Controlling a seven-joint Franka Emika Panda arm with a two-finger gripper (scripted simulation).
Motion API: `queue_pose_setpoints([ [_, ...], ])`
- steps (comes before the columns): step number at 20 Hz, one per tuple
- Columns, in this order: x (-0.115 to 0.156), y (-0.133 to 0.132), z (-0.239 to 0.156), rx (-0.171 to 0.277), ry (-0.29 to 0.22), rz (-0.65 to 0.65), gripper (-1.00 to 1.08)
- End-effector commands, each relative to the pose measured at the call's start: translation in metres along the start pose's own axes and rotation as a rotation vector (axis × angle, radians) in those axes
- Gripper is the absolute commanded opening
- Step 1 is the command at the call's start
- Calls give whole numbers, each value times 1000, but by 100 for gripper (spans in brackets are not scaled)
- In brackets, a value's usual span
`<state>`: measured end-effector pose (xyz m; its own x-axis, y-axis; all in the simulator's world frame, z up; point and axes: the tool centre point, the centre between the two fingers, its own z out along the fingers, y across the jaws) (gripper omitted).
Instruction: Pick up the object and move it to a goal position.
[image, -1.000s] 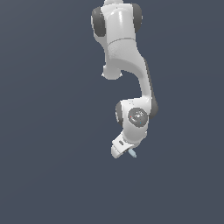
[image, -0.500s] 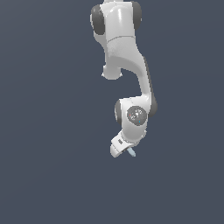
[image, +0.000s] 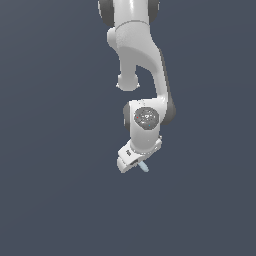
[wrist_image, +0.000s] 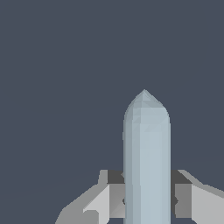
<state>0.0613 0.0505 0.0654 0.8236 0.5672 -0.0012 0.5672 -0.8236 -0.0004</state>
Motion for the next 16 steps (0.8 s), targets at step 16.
queue_pose_setpoints([
  [16,-103,71,-171,0,2,0,-100],
])
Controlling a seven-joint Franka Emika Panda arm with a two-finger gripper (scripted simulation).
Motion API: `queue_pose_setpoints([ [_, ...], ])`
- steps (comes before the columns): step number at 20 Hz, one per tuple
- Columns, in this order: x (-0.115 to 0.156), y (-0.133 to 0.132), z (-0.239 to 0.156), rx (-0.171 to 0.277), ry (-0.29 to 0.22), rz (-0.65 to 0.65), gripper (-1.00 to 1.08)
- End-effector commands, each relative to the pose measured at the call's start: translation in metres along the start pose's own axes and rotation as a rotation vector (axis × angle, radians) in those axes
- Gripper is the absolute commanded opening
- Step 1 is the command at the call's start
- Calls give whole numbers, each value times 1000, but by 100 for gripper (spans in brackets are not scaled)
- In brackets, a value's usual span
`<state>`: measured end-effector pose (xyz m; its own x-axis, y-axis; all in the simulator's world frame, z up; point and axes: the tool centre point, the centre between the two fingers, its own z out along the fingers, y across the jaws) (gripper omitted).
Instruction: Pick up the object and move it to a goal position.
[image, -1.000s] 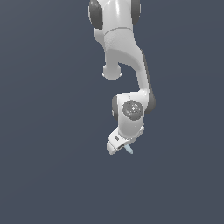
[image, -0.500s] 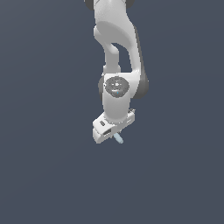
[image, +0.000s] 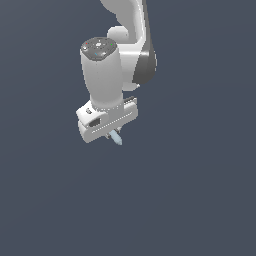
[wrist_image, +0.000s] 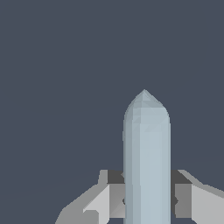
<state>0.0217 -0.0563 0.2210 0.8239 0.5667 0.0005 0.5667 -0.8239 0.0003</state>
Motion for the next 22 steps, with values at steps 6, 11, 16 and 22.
queue_pose_setpoints([
  [6,-45,32,-77,2,1,-1,-100],
  [11,-74,54,-127,2,1,-1,-100],
  [16,-101,75,-174,1,1,-1,-100],
  [22,-122,94,-213,1,0,0,-100],
])
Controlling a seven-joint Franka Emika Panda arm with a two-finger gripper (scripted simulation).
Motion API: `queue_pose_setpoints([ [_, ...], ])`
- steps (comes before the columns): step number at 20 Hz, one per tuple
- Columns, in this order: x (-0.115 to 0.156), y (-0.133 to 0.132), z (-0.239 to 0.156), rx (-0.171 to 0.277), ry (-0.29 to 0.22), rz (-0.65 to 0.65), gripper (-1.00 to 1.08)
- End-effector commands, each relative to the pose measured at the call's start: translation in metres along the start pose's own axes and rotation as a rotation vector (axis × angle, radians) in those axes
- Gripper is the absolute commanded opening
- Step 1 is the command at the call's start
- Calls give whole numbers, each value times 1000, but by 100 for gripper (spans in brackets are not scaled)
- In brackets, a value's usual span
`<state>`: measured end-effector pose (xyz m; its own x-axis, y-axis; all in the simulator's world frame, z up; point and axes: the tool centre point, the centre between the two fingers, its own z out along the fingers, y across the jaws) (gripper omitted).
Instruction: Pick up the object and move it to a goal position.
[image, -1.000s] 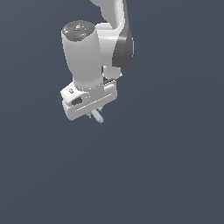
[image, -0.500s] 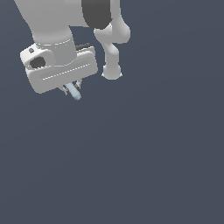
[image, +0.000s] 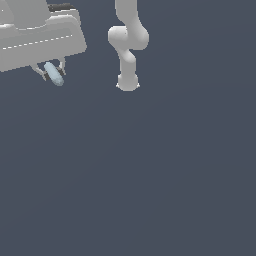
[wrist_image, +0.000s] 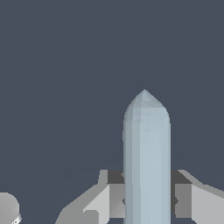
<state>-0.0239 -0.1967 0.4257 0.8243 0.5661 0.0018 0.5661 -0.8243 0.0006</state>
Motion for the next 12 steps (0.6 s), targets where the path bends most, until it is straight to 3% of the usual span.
queue_pose_setpoints([
  [1,-7,6,-13,1,-1,-1,-100],
  [12,-17,17,-33,1,-2,-1,-100],
])
